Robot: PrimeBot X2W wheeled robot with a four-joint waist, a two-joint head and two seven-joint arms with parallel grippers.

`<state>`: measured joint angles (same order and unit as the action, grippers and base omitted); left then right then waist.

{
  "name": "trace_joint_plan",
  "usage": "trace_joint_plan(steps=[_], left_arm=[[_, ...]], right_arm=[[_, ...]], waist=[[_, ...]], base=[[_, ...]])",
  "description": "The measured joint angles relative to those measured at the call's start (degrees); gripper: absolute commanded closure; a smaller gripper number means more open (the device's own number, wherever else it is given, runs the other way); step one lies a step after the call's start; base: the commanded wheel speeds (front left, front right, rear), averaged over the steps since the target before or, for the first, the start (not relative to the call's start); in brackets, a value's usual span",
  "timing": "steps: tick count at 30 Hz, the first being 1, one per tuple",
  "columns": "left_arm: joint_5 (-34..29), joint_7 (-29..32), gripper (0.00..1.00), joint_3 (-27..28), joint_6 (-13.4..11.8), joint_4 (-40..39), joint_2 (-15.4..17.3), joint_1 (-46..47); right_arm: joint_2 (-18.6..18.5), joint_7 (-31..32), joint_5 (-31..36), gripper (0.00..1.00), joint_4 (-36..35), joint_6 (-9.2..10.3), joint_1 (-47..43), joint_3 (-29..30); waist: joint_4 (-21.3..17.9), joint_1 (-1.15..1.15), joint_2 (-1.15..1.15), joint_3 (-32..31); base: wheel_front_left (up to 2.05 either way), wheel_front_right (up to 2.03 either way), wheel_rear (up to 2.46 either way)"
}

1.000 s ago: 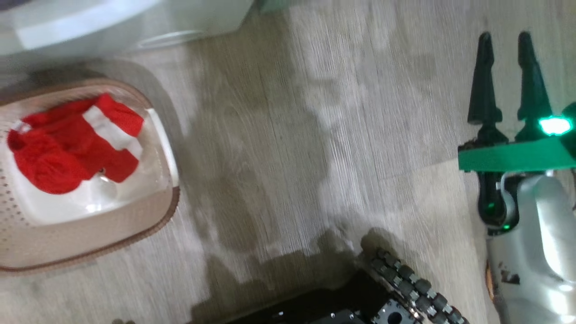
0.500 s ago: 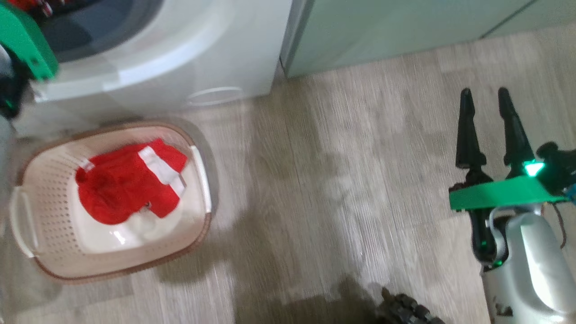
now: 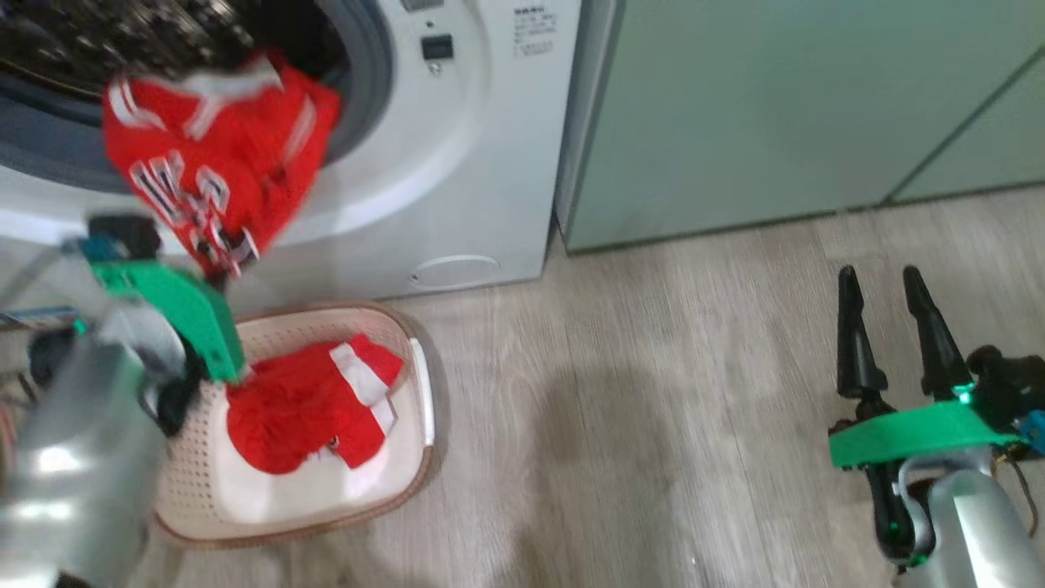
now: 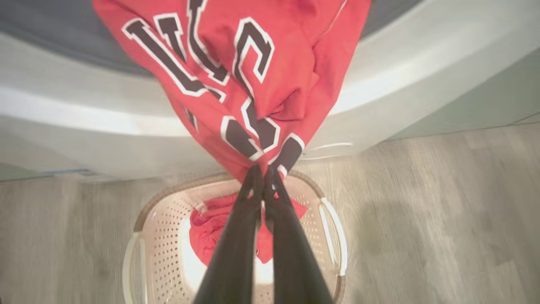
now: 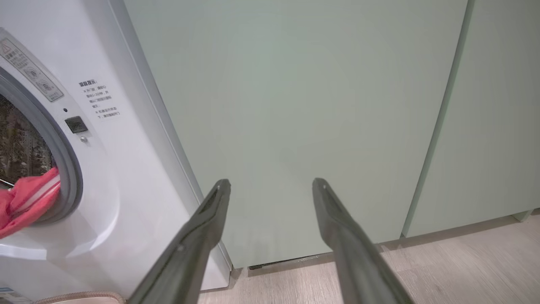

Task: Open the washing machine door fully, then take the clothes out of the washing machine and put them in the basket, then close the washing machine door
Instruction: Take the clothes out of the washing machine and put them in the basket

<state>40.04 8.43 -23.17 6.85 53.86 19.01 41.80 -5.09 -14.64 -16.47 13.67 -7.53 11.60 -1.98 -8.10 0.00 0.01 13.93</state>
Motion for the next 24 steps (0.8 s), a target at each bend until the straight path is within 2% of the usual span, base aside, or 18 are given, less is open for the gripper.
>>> trace_joint_plan(steps=[10, 18, 24], left_arm=[[-0.6, -1.72, 1.0, -2.83, -1.37, 4.08, -4.56, -10.83], [-0.01, -1.6, 1.0, -3.64, -1.48, 11.34, -7.06, -12.18], [0.91, -1.9, 1.0, -3.44, -1.31, 16.16, -7.59, -11.35]], right_arm=[[-0.7, 0.0, -0.34, 0.0, 0.09, 0.0, -2.22, -0.1], [-1.44, 0.0, -0.68, 0.0, -0.33, 0.0, -2.13, -0.82], [-1.64, 0.0, -0.68, 0.0, -0.76, 0.0, -1.12, -0.84]], waist=[[3.02, 0.0, 0.0, -5.03], [2.72, 0.0, 0.0, -2.89], [1.75, 0.0, 0.0, 0.17]], base=[[0.0, 0.0, 0.0], [0.0, 0.0, 0.0], [0.0, 0.0, 0.0]])
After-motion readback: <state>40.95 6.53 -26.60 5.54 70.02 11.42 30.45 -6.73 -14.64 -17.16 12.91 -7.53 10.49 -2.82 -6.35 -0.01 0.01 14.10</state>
